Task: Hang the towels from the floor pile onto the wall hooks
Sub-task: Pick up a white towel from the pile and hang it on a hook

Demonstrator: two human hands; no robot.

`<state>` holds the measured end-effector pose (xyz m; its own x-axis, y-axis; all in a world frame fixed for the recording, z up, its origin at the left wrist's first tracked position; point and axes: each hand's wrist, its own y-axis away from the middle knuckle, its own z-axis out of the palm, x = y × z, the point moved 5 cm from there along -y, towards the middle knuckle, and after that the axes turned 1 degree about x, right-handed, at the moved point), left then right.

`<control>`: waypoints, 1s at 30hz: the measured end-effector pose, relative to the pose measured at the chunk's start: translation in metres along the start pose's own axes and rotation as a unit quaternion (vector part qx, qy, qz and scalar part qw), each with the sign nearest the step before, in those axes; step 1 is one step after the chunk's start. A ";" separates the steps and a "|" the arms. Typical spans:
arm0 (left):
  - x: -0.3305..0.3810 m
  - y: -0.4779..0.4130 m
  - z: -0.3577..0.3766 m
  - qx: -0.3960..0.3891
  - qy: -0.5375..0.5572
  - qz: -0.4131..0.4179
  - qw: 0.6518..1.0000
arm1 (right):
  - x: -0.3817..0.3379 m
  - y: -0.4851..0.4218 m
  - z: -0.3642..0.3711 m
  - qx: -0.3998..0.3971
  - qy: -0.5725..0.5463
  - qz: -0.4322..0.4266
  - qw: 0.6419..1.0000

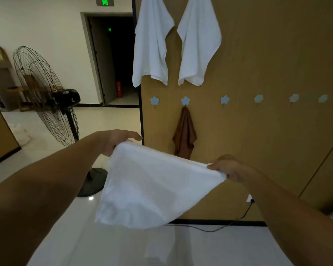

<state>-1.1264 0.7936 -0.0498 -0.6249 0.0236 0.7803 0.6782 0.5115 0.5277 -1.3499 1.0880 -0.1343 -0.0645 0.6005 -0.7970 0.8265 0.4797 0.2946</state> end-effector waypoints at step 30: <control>-0.028 -0.038 -0.060 0.318 0.059 0.163 0.932 | -0.023 0.037 0.001 0.159 -0.158 -0.077 0.971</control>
<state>-1.1111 0.7220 -0.0718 -0.3537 0.1922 0.9154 0.4348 0.9003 -0.0211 -1.3177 1.0909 -0.1052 -0.0674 0.2859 -0.9559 0.9547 0.2968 0.0215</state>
